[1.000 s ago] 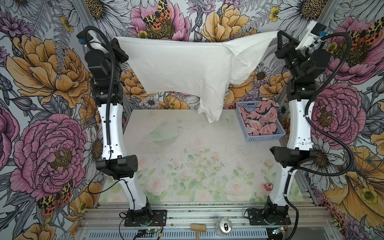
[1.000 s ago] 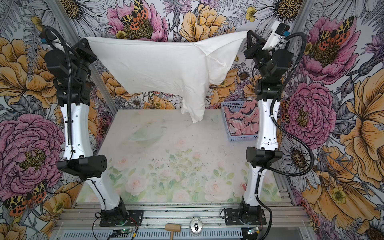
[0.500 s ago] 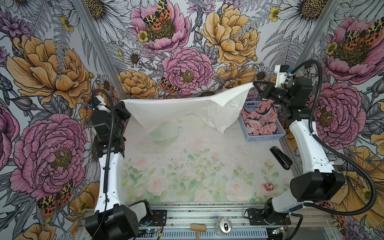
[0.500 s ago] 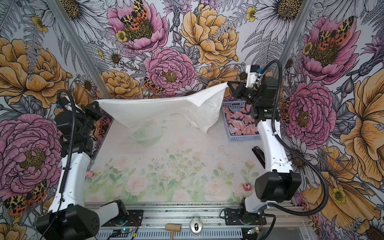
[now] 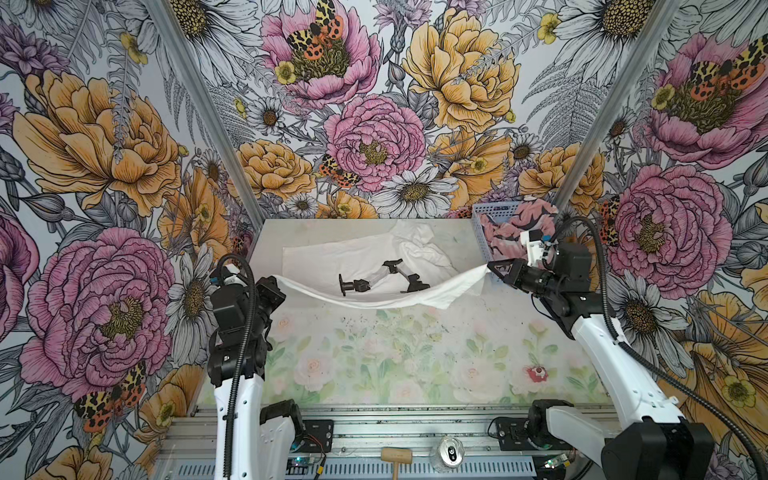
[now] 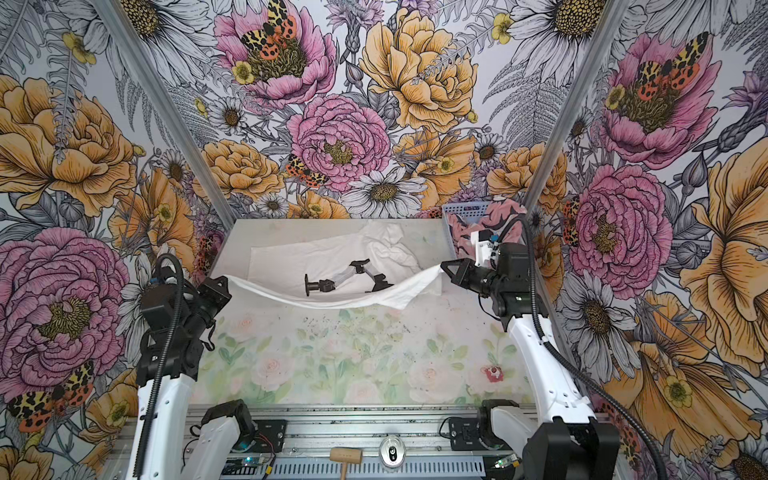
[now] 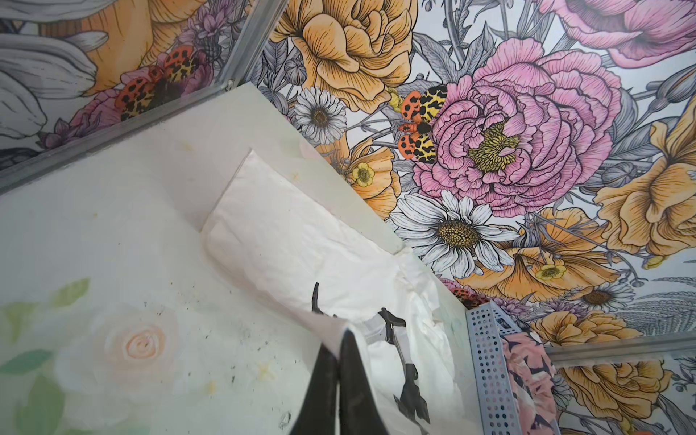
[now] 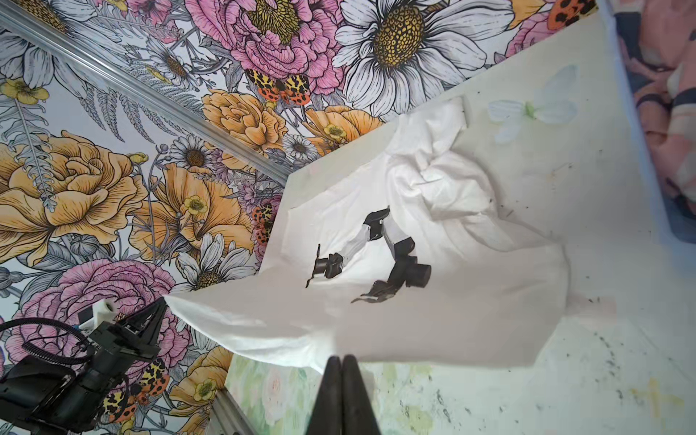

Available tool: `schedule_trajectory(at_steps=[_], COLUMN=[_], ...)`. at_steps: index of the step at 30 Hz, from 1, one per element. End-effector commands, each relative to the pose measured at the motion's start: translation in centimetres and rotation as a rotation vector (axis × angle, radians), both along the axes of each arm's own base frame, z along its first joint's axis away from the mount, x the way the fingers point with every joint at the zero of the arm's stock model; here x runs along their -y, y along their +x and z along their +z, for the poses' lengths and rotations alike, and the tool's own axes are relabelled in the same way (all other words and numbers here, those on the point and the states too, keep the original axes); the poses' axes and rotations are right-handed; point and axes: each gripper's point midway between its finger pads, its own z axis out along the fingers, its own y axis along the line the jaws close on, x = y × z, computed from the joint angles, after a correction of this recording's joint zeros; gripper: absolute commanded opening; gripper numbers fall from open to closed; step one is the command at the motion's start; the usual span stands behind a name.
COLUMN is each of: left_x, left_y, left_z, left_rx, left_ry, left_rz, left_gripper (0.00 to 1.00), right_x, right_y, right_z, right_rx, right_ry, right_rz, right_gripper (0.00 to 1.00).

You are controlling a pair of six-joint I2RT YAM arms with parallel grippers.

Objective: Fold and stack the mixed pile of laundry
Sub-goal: 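Lower the T-shirt onto the table, laying it flat with both grippers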

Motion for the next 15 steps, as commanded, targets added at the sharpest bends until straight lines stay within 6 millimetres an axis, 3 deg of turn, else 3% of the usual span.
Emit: schedule_trajectory(at_steps=[1, 6, 15], left_x=[-0.8, -1.0, -1.9], left_y=[-3.8, -7.0, -9.9], left_z=[-3.7, -5.0, -6.2], left_rx=[-0.196, -0.329, -0.436], left_ry=[-0.033, -0.045, -0.029], left_rz=[0.114, 0.170, 0.261], left_gripper=[0.00, 0.00, 0.00], right_x=[0.0, -0.4, 0.1], right_y=[-2.7, -5.8, -12.5], right_z=[0.0, -0.8, -2.8], right_rx=[-0.036, -0.123, -0.318], right_ry=[-0.012, -0.037, -0.117], right_rz=[-0.007, 0.000, 0.007], right_gripper=[0.00, 0.00, 0.00])
